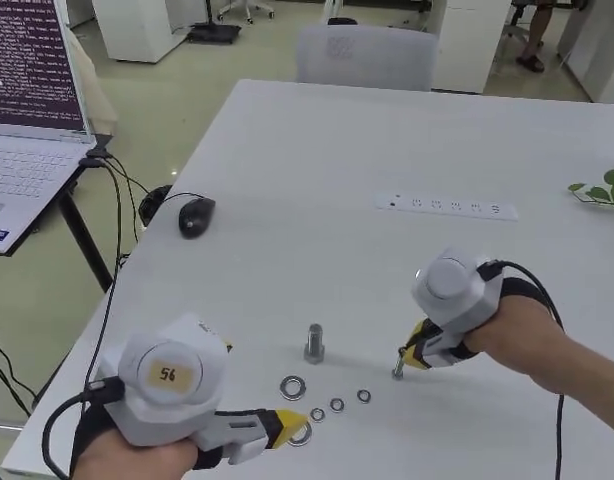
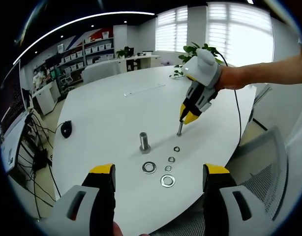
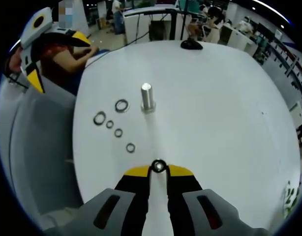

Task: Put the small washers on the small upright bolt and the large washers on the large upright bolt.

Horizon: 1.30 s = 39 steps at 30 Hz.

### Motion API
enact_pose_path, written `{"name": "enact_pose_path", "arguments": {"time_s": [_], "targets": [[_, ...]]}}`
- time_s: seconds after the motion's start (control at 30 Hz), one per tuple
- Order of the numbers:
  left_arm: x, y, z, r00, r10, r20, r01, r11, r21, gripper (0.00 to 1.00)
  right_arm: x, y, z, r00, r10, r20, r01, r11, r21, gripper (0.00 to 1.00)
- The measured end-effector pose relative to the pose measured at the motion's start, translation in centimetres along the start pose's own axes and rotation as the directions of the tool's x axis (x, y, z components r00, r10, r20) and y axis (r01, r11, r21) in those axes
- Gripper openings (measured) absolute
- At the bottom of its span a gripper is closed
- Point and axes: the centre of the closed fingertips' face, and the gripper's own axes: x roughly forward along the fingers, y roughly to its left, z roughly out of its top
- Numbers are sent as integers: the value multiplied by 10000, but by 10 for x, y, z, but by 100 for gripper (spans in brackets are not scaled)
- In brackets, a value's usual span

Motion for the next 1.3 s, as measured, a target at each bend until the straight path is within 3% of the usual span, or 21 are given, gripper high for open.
{"name": "enact_pose_path", "arguments": {"time_s": [0.47, 0.8, 1.07, 1.3], "targets": [[-1, 2, -1, 10000, -1, 3, 1, 10000, -36, 72, 13, -1, -7, 9989, 103, -448, -103, 9999, -9, 14], [-1, 2, -1, 10000, -3, -12, 3, 10000, -33, 72, 36, -1, -17, 9970, 191, -754, -174, 9996, 235, 14], [0, 3, 0, 10000, 8, -19, -8, 10000, -18, 72, 46, -1, -22, 9973, 235, -690, -200, 9985, 519, 15], [0, 3, 0, 10000, 20, -51, -20, 10000, -19, 72, 39, 0, -30, 9989, 139, -458, -100, 9964, 841, 20]]}}
